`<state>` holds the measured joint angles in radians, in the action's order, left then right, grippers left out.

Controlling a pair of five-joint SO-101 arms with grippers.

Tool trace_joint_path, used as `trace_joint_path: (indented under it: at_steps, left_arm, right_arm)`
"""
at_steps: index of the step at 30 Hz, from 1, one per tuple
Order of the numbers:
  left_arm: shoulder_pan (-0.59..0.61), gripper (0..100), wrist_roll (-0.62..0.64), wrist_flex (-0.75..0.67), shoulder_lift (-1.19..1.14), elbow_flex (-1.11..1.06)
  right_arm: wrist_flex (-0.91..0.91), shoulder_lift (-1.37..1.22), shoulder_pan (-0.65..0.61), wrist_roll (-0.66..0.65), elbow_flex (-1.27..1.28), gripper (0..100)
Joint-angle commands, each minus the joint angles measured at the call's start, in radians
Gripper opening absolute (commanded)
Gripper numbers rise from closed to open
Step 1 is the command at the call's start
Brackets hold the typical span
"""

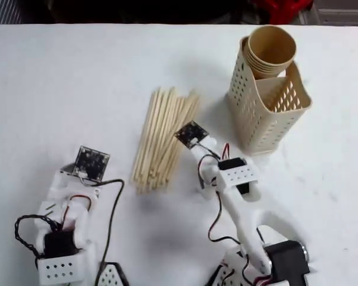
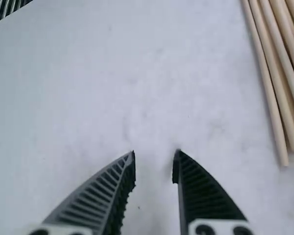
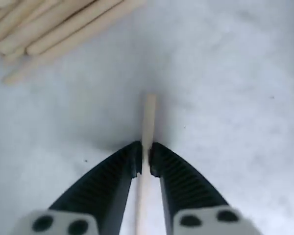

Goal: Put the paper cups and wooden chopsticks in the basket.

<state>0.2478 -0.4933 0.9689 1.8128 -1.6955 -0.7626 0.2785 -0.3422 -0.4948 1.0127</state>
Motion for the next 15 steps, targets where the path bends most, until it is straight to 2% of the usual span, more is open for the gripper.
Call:
trace_joint_path:
  at_steps: [1, 8, 12, 15]
  left_arm:
    - [-0.016, 14, -0.012, 0.002, 0.008, 0.003]
    - [-0.016, 14, -0.012, 0.002, 0.008, 0.003]
    - [-0.016, 14, -0.012, 0.002, 0.008, 0.003]
    - [-0.016, 14, -0.012, 0.002, 0.008, 0.003]
  right_arm:
    - [-0.024, 0.048, -0.005, 0.003, 0.000, 1.6]
    - [-0.217, 0.507, -0.005, 0.104, -0.101, 1.5]
    - [-0.300, 0.766, 0.016, 0.106, -0.339, 1.5]
    - [-0.274, 0.823, 0.045, 0.107, -0.542, 1.5]
